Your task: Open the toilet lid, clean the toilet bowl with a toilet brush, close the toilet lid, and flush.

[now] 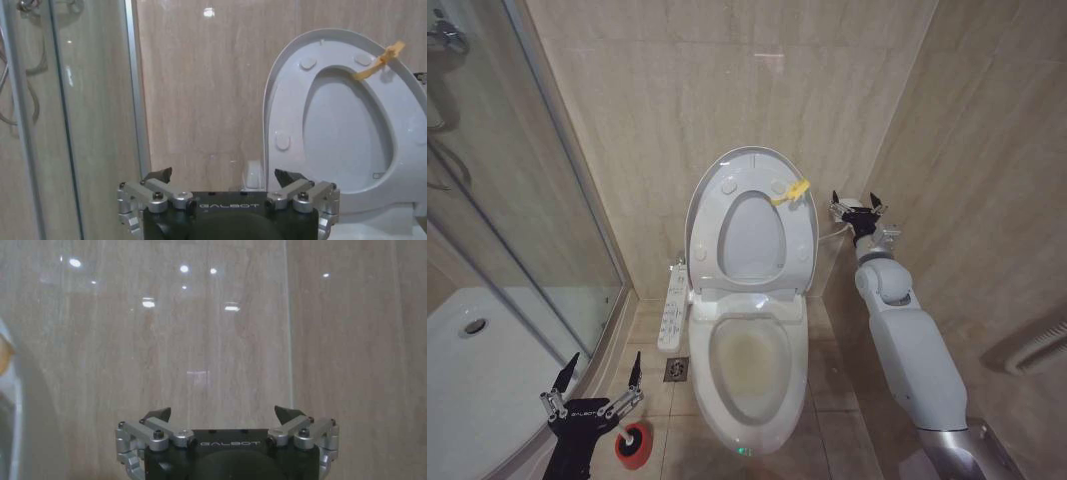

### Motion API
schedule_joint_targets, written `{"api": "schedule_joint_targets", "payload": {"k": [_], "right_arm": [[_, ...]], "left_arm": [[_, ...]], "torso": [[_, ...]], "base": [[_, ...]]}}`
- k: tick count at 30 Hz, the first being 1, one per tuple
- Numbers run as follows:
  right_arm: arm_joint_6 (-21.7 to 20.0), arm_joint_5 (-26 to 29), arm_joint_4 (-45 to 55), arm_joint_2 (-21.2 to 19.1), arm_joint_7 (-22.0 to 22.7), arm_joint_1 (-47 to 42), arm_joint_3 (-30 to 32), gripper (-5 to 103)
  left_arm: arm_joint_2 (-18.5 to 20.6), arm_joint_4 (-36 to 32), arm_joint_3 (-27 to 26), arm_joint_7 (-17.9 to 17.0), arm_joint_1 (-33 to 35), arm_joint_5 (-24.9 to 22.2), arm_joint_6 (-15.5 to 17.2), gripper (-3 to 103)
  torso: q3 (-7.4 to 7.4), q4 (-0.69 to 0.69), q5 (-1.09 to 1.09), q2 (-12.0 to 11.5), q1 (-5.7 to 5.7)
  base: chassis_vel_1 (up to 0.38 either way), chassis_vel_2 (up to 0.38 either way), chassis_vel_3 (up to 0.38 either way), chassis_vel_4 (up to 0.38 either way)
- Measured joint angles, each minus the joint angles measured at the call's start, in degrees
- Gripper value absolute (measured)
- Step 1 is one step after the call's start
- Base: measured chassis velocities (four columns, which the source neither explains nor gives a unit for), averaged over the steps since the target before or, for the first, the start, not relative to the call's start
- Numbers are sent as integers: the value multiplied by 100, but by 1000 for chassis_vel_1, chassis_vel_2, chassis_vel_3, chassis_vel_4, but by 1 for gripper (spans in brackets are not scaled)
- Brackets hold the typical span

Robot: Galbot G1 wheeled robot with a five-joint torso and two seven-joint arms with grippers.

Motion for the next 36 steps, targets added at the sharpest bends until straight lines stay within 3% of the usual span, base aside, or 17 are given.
{"api": "schedule_joint_targets", "payload": {"k": [22, 33, 36], "right_arm": [[234, -382, -976, 306, 138, 975, -703, 100], [-316, 76, 184, -162, 33, 358, -972, 100], [-516, 426, 815, -404, -5, 3, -990, 100]], "left_arm": [[0, 0, 0, 0, 0, 0, 0, 100], [0, 0, -1, 0, 0, 0, 0, 100], [0, 0, 0, 0, 0, 0, 0, 100]], "torso": [[-2, 3, -2, 2, -4], [-3, -4, -1, 2, -5], [-2, 6, 1, 2, -4]], "base": [[5, -3, -4, 4], [0, 0, 0, 0], [0, 0, 0, 0]]}}
